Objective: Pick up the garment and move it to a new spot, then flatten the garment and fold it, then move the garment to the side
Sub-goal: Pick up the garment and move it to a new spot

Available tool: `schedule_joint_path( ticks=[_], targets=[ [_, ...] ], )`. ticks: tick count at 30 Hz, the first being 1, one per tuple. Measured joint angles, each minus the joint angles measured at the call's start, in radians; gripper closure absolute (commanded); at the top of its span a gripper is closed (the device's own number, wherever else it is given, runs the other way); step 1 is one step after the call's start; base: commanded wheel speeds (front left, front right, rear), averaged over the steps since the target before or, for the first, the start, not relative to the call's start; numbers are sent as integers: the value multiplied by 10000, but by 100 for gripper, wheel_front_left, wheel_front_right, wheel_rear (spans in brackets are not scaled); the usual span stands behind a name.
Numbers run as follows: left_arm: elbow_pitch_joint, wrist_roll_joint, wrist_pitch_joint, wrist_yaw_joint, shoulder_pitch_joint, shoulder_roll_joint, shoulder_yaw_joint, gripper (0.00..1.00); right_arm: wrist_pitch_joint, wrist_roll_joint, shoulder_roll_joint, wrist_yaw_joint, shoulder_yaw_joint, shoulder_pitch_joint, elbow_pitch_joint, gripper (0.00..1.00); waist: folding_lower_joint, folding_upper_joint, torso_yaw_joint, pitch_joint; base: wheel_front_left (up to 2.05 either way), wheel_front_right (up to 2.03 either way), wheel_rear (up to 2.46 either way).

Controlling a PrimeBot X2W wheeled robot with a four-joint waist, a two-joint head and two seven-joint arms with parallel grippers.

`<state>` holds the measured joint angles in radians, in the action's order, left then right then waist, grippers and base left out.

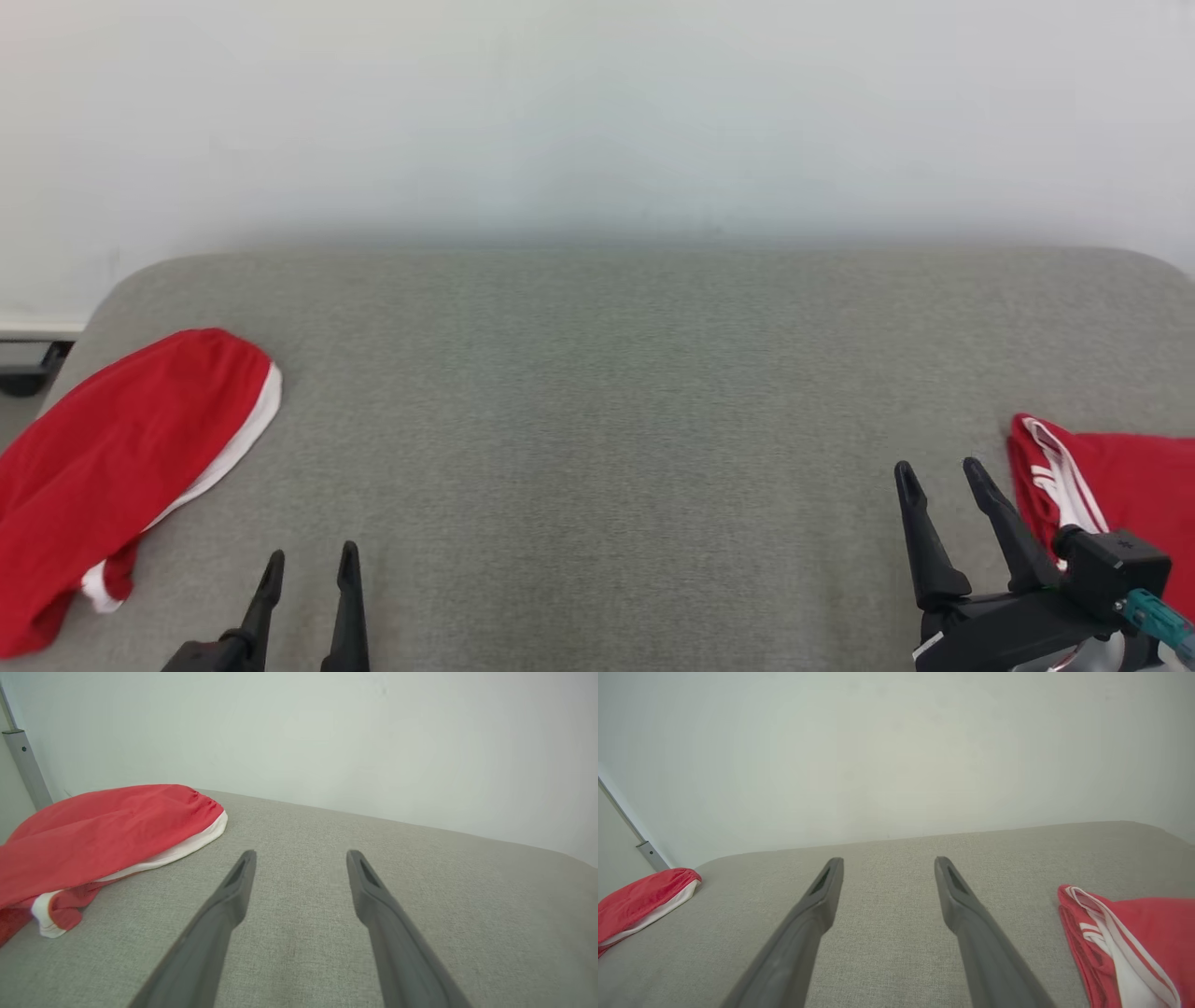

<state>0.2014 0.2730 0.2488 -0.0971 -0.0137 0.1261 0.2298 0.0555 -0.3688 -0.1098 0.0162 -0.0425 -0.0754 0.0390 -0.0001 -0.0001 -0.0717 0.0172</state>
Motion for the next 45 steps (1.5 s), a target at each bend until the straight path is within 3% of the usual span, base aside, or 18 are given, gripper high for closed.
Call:
schedule_joint_path(
  ticks=[10, 17, 34, 45],
  targets=[
    [-612, -314, 0, -86, -246, 59, 50, 0, 159, -8, -63, -88, 249, -188, -119, 0, 2, 2, 1084, -32, 0, 0, 0],
    [-744, -579, -21, -142, -241, 113, 42, 0, 255, -50, -90, -159, 366, -201, -173, 0, 3, 2, 1316, -149, 0, 0, 0],
    [-1014, -790, -374, -174, -238, 92, 42, 0, 431, -98, -92, -148, 401, -222, -286, 0, 2, 1, 1035, -144, 0, 0, 0],
    [-1172, -970, -608, -184, -232, 69, 61, 0, 514, -184, -94, -71, 376, -394, -284, 0, 2, 2, 66, -147, 0, 0, 0]
  ],
)
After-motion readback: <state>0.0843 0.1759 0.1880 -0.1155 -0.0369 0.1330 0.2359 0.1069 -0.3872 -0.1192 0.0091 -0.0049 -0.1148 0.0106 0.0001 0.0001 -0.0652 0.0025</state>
